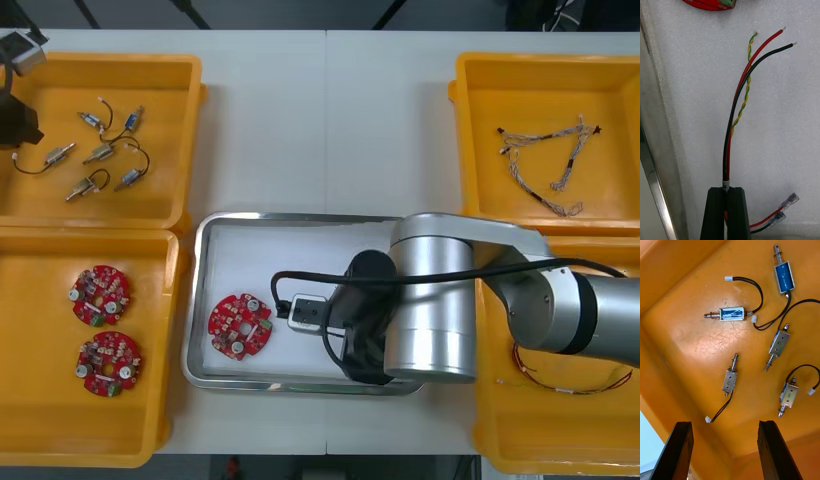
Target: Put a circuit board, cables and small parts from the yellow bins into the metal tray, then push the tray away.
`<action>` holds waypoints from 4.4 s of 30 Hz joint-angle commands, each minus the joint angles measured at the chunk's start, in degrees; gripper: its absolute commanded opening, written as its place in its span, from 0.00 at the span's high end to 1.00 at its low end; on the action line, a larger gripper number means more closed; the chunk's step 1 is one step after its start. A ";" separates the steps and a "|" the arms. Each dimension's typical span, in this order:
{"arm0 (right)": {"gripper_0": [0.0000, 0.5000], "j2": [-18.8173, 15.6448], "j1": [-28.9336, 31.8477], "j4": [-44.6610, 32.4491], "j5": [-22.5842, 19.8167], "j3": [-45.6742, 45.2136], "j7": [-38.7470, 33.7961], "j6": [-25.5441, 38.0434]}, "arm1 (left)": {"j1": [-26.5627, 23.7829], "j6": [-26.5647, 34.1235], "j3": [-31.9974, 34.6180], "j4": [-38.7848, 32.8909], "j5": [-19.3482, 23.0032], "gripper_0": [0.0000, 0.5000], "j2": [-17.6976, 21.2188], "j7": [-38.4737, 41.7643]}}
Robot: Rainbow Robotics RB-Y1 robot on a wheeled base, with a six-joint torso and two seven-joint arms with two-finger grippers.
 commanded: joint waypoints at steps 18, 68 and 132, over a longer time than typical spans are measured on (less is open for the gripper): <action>0.38 2.22 5.15 -0.42 9.58 3.31 -1.94 -3.04 | -6.19 -13.99 -11.18 12.77 -2.33 0.00 -7.84 -17.93; 0.00 -10.52 5.68 -5.17 -14.68 -47.75 -14.07 22.50 | -12.43 -22.78 -28.50 32.81 11.82 0.52 -14.78 -25.05; 0.00 -7.62 -14.63 71.29 4.30 -56.63 -14.43 -7.61 | -12.69 26.26 -2.04 -18.25 4.26 1.00 -4.58 52.12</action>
